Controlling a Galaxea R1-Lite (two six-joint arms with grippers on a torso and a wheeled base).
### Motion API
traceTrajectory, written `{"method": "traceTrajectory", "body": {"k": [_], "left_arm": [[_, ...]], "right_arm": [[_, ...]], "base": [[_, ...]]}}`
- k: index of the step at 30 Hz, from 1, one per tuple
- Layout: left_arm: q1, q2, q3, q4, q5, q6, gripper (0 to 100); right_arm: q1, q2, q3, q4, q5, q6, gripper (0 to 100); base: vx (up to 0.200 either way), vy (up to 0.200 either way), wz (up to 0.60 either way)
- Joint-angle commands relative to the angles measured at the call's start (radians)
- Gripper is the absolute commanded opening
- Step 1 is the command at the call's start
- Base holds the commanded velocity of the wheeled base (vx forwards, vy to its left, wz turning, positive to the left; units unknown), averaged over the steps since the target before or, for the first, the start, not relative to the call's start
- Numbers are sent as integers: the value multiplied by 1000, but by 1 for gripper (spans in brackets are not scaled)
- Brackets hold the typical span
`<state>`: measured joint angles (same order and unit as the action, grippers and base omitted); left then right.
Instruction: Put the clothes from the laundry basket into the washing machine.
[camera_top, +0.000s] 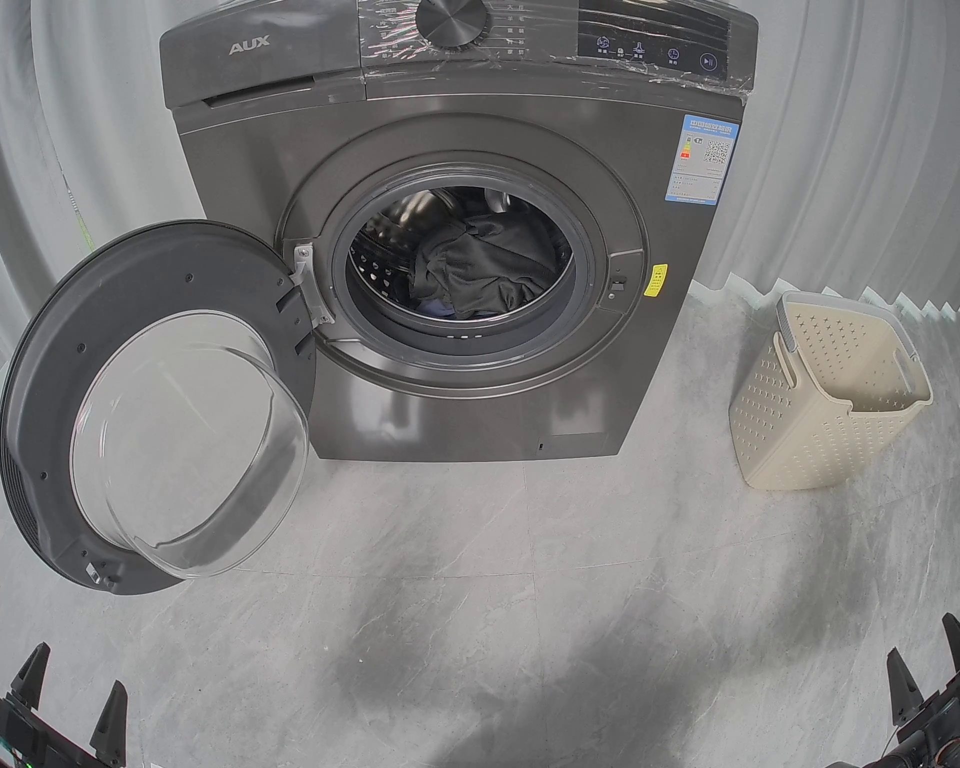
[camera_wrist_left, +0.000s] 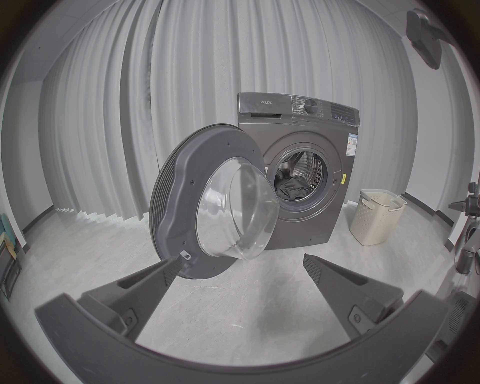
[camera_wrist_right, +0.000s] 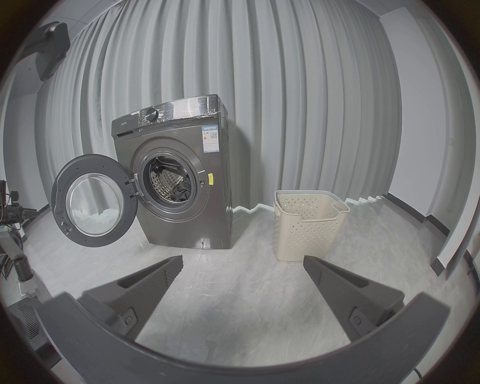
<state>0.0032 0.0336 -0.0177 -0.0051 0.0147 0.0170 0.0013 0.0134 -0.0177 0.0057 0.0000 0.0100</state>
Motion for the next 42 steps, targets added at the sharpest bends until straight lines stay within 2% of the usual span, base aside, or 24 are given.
{"method": "traceTrajectory", "body": {"k": [1, 6, 15, 23, 33, 42], "left_arm": [[3, -34, 18, 10, -15, -15, 100], [3, -34, 18, 11, -15, -14, 100], [3, -34, 18, 11, -9, -20, 100], [3, -34, 18, 11, -10, -22, 100], [3, -34, 18, 11, -7, -25, 100], [3, -34, 18, 11, -9, -22, 100]], "right_arm": [[0, -12, 15, 0, -2, 2, 100], [-1, -12, 15, 2, 0, -2, 100], [-1, -10, 15, 2, -3, 1, 100], [-3, -10, 15, 3, -3, 2, 100], [-1, -12, 15, 2, -2, -2, 100], [-1, -10, 15, 2, -2, -2, 100]], "base": [[0, 0, 0], [0, 0, 0], [0, 200, 0], [0, 0, 450], [0, 0, 0], [0, 200, 0]]}}
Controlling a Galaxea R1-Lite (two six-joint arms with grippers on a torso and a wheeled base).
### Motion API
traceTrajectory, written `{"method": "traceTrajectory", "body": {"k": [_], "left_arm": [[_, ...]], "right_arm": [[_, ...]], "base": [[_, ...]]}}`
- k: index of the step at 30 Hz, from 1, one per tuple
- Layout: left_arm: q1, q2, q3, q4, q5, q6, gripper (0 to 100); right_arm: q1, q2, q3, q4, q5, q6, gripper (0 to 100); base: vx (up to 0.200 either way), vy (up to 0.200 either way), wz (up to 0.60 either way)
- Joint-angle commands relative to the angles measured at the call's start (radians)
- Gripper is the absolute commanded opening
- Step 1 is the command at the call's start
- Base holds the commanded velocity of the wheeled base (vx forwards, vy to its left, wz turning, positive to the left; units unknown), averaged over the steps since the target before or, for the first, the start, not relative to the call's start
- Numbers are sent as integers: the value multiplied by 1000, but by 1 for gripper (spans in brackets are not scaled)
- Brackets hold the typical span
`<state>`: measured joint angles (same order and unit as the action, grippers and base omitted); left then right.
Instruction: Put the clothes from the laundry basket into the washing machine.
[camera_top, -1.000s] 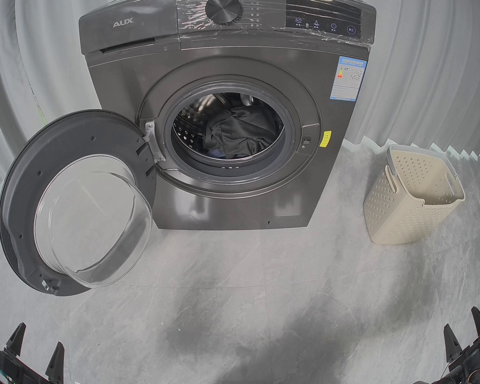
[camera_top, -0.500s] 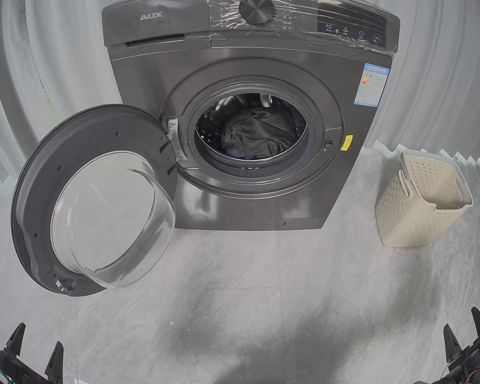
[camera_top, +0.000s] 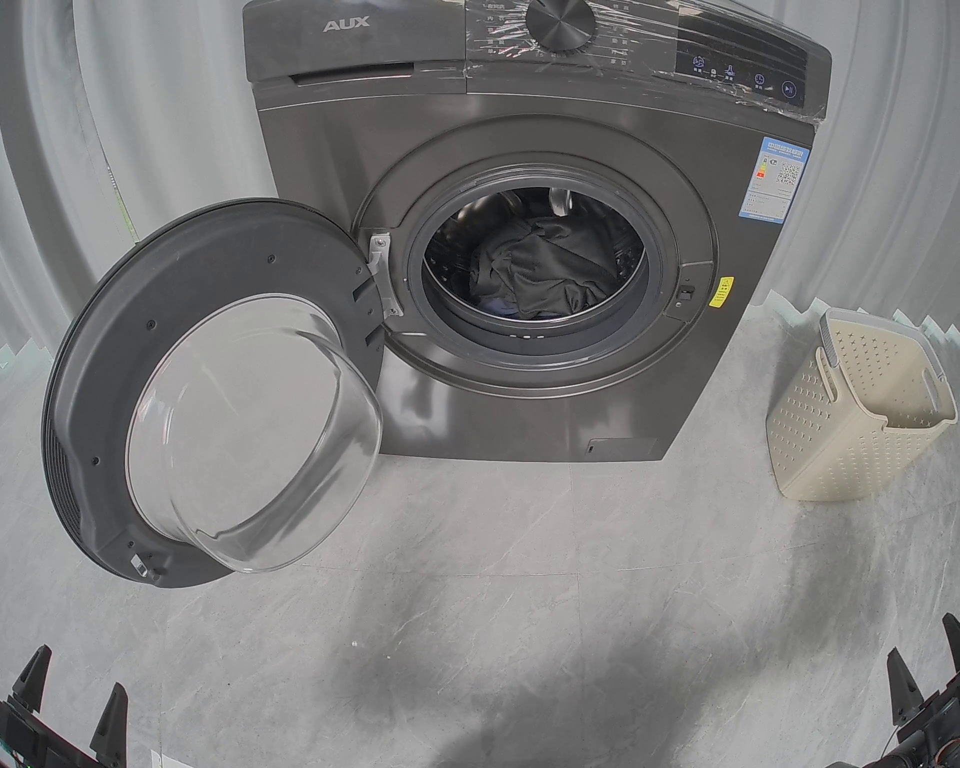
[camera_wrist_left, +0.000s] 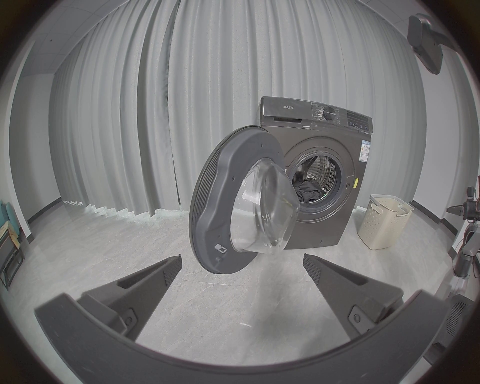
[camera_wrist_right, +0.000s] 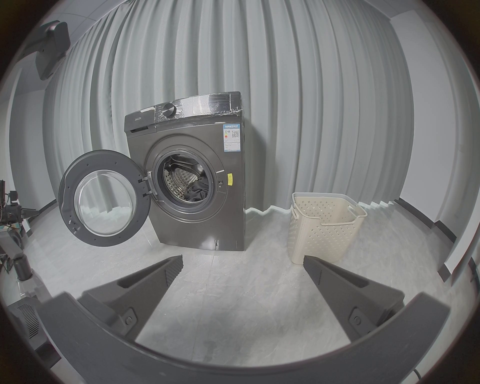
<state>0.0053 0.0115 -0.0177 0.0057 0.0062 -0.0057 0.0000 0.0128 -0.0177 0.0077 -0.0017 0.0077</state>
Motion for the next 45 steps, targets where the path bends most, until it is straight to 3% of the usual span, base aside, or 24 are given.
{"method": "traceTrajectory", "body": {"k": [1, 12, 21, 26, 29, 32, 36, 37, 39, 40, 45], "left_arm": [[1, -11, 18, 0, 0, 1, 100], [1, -11, 18, 0, -2, 7, 100], [1, -11, 18, -1, -5, 4, 100], [2, -11, 16, -15, 1, 39, 100], [7, 5, -114, -78, -9, 30, 100], [4, 163, -300, -12, -46, 44, 100], [1, 401, -355, -33, -166, 41, 100], [1, 409, -357, -36, -167, 41, 100], [2, 473, -366, -73, -184, 39, 100], [2, 617, -381, -179, -201, 35, 100], [-1, 825, -427, -342, -206, 44, 100]], "right_arm": [[0, -10, 15, 0, 0, 0, 100], [0, -10, 15, 0, 0, 0, 100], [0, -10, 15, 0, 0, 2, 100], [0, -10, 15, 0, -1, 3, 100], [0, -11, 15, 0, -1, 3, 100], [0, -10, 15, 0, -1, 3, 100], [0, -10, 15, 0, -3, 5, 100], [0, -10, 15, 0, -3, 3, 100], [0, -10, 15, 0, -3, 5, 100], [0, -10, 15, 0, -3, 3, 100], [0, -10, 15, 0, -3, 3, 100]], "base": [[0, 200, 0], [0, 200, 0], [0, 0, 0], [0, 0, 0], [0, 0, 0], [0, 0, 0], [0, 0, 0], [0, 0, 0], [0, 0, 0], [0, 0, 0], [0, 0, 0]]}}
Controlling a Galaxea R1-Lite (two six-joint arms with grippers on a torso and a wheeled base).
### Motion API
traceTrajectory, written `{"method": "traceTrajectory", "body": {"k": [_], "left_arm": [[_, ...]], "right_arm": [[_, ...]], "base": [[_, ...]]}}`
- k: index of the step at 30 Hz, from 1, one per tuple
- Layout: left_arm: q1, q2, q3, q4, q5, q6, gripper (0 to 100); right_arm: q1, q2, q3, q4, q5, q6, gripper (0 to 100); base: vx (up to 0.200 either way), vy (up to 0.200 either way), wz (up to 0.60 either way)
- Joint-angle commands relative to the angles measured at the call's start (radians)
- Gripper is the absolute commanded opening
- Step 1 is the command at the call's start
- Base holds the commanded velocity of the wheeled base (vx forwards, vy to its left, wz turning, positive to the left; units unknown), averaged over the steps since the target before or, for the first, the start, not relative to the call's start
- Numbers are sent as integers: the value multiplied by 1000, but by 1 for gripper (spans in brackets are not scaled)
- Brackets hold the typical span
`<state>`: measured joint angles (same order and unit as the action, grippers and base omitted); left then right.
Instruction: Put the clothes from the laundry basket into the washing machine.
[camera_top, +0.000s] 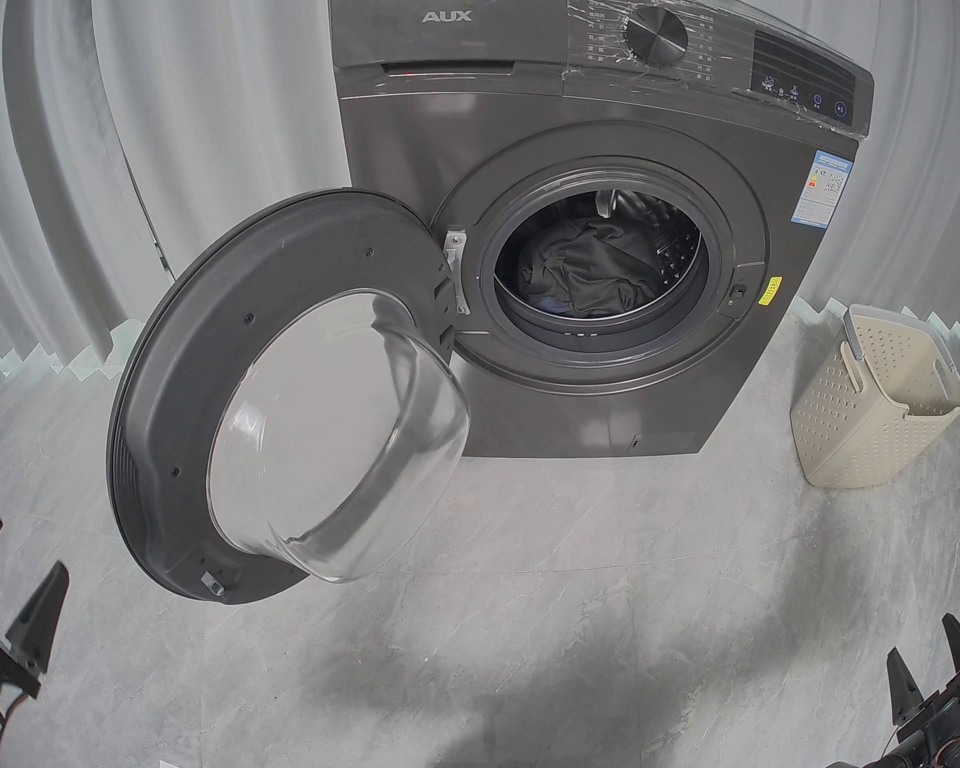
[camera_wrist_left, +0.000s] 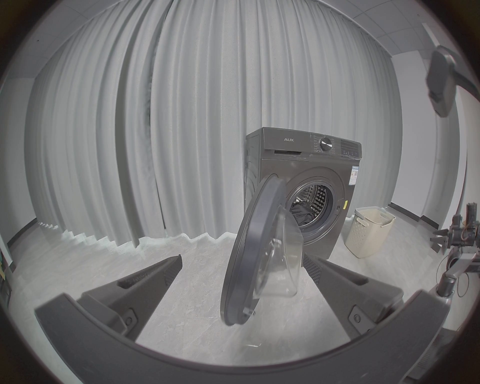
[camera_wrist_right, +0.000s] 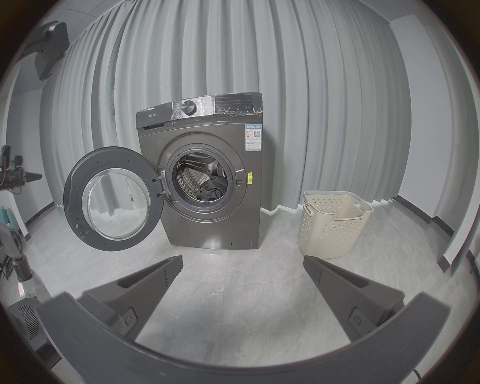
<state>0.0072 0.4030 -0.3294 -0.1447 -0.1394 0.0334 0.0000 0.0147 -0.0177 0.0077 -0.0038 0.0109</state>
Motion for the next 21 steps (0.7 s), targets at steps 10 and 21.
{"method": "traceTrajectory", "body": {"k": [10, 21], "left_arm": [[-72, 689, -198, -305, -75, 2, 100], [-306, 711, -174, -411, -100, -27, 100]], "right_arm": [[0, -12, 15, 0, 1, 0, 100], [0, -12, 15, 0, 1, 0, 100]], "base": [[0, 0, 0], [0, 0, 0]]}}
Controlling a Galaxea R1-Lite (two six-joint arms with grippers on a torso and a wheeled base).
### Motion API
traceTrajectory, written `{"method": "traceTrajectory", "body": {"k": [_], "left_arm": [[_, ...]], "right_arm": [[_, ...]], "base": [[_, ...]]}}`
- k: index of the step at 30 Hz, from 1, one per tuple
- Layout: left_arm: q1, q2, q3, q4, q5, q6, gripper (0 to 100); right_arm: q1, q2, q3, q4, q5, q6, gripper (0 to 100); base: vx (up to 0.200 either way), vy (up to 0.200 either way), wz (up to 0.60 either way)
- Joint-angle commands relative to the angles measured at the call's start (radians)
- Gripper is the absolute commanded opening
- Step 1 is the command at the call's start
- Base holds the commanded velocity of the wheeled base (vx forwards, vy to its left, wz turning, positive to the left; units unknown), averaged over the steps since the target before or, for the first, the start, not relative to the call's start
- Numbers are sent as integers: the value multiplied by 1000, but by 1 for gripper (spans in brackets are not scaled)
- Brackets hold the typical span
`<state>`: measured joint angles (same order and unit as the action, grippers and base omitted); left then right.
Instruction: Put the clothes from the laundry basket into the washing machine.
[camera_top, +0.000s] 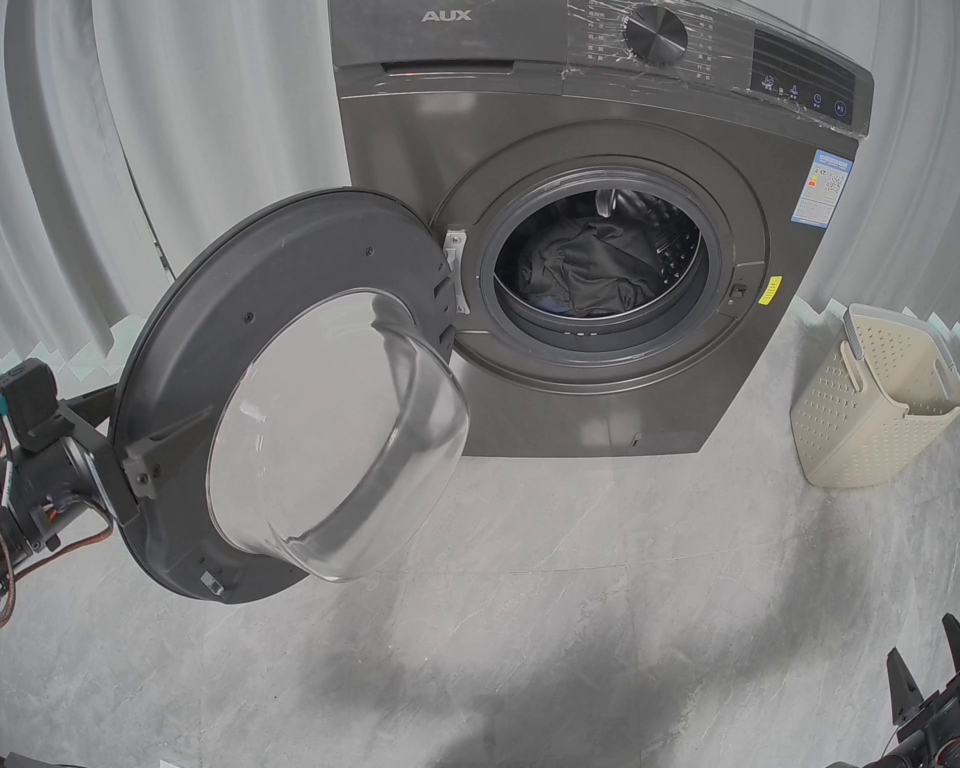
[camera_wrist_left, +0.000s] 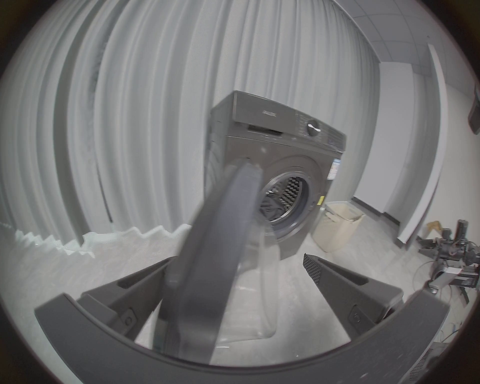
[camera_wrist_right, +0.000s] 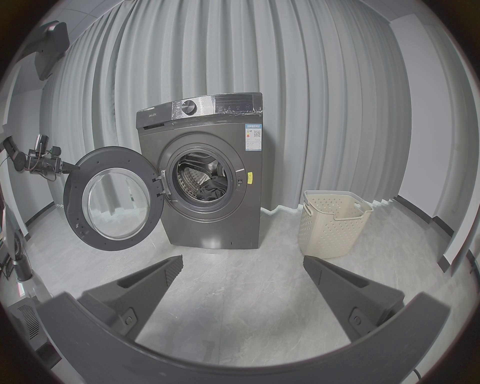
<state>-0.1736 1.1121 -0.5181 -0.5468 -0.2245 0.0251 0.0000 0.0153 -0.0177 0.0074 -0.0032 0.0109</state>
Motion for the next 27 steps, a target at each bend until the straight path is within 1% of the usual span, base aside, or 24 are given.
{"method": "traceTrajectory", "body": {"k": [1, 2, 3, 5, 8, 13, 17, 18, 19, 20, 21, 22, 24, 25, 27], "left_arm": [[-164, -23, 18, -4, -16, -28, 100], [-170, -26, 20, -4, -16, -30, 100], [-234, -58, 23, 5, -15, -48, 100], [-280, -86, 29, 11, -4, -59, 100], [-285, -109, 38, 16, -3, -59, 100], [-273, -155, 46, 19, 1, -59, 100], [-221, -179, 62, 28, 1, -57, 100], [-221, -179, 62, 28, 1, -57, 100], [-187, -178, 64, 30, 1, -56, 100], [-165, -176, 64, 30, -3, -56, 100], [-165, -176, 64, 30, -3, -56, 100], [-130, -172, 69, 30, -7, -56, 100], [-87, -164, 73, 30, -4, -56, 100], [-87, -164, 73, 30, -4, -56, 100], [-32, -141, 89, 27, -7, -44, 100]], "right_arm": [[0, -12, 15, 0, 0, 0, 100], [0, -12, 15, 0, 0, 0, 100], [0, -12, 15, 0, 0, 0, 100], [0, -12, 15, 0, 0, 0, 100], [0, -12, 15, 0, 0, 0, 100], [0, -12, 15, 0, 0, 0, 100], [0, -12, 15, 0, 0, 0, 100], [0, -12, 15, 0, 0, 0, 100], [0, -12, 15, 0, 0, 0, 100], [0, -12, 15, 0, 0, 0, 100], [0, -12, 15, 0, 0, 0, 100], [0, -12, 15, 0, 0, 1, 100], [0, -12, 15, 0, 0, 0, 100], [0, -12, 15, 0, 0, 0, 100], [0, -12, 15, 0, 0, 0, 100]], "base": [[0, 0, 0], [0, 0, 0], [0, 0, 0], [0, 0, 0], [0, 0, 0], [0, 0, 0], [0, 0, 0], [0, 0, 0], [0, 0, 0], [0, 0, 0], [0, 0, 0], [0, 0, 0], [0, 0, 0], [0, 0, 0], [0, 0, 0]]}}
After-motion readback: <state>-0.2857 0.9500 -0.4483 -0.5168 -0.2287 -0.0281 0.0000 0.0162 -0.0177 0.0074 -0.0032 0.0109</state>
